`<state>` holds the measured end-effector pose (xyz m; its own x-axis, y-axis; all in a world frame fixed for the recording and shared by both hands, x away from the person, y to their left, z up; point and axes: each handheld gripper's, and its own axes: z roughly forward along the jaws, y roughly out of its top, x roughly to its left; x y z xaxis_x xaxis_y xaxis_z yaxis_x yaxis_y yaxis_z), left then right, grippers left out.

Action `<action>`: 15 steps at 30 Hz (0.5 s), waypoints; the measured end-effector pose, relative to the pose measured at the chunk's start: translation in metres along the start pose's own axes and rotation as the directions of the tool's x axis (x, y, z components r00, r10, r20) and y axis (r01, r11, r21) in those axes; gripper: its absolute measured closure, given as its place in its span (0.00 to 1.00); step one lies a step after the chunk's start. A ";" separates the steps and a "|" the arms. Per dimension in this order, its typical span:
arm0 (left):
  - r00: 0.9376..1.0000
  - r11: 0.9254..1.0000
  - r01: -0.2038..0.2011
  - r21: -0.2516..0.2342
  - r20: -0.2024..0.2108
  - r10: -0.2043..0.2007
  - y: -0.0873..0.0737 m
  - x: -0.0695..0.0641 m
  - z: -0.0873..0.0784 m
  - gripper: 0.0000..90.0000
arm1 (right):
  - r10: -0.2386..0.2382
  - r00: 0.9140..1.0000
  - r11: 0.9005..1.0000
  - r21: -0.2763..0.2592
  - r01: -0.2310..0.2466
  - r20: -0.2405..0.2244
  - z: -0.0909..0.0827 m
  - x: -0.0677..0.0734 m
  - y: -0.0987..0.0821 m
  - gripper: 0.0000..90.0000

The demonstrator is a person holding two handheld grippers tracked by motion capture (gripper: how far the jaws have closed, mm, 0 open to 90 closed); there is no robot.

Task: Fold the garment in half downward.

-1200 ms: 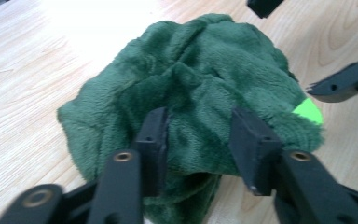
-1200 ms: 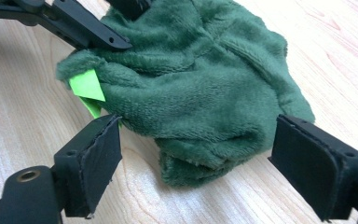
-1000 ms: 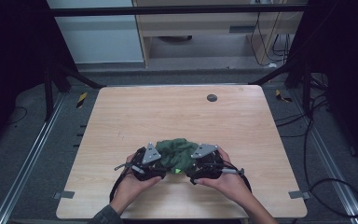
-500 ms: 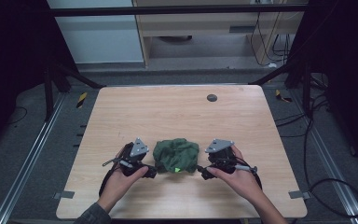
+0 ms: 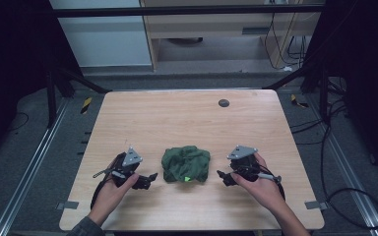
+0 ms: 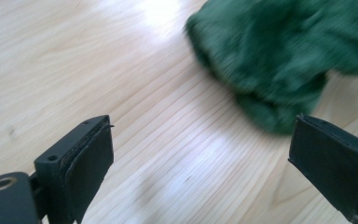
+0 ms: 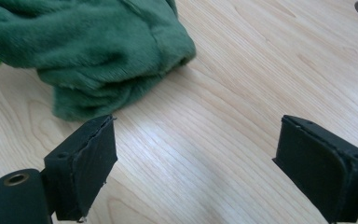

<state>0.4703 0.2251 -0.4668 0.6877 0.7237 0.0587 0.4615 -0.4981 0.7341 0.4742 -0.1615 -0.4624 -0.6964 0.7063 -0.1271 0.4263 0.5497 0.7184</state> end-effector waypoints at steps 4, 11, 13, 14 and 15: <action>1.000 1.000 0.009 0.025 -0.019 -0.009 -0.009 0.009 -0.001 0.07 | 0.026 1.000 1.000 0.011 -0.026 -0.003 0.002 -0.007 -0.006 0.14; 0.998 0.998 0.034 0.052 -0.049 -0.031 -0.020 0.032 -0.007 0.07 | 0.078 0.997 0.997 0.022 -0.078 0.008 0.006 -0.026 -0.013 0.13; 0.997 0.998 0.044 0.054 -0.062 -0.041 -0.023 0.039 -0.008 0.07 | 0.098 0.995 0.995 0.022 -0.099 0.012 0.007 -0.032 -0.015 0.13; 0.997 0.997 0.047 0.063 -0.066 -0.043 -0.024 0.043 -0.008 0.07 | 0.113 0.993 0.993 0.029 -0.113 0.013 0.008 -0.035 -0.016 0.13; 0.996 0.996 0.055 0.066 -0.074 -0.050 -0.025 0.046 -0.007 0.07 | 0.126 0.992 0.992 0.032 -0.126 0.011 0.010 -0.039 -0.017 0.13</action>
<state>0.4870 0.2743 -0.4777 0.6204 0.7810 0.0724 0.5342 -0.4883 0.6900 0.4996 -0.1940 -0.4764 -0.6309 0.7746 -0.0434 0.5288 0.4702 0.7066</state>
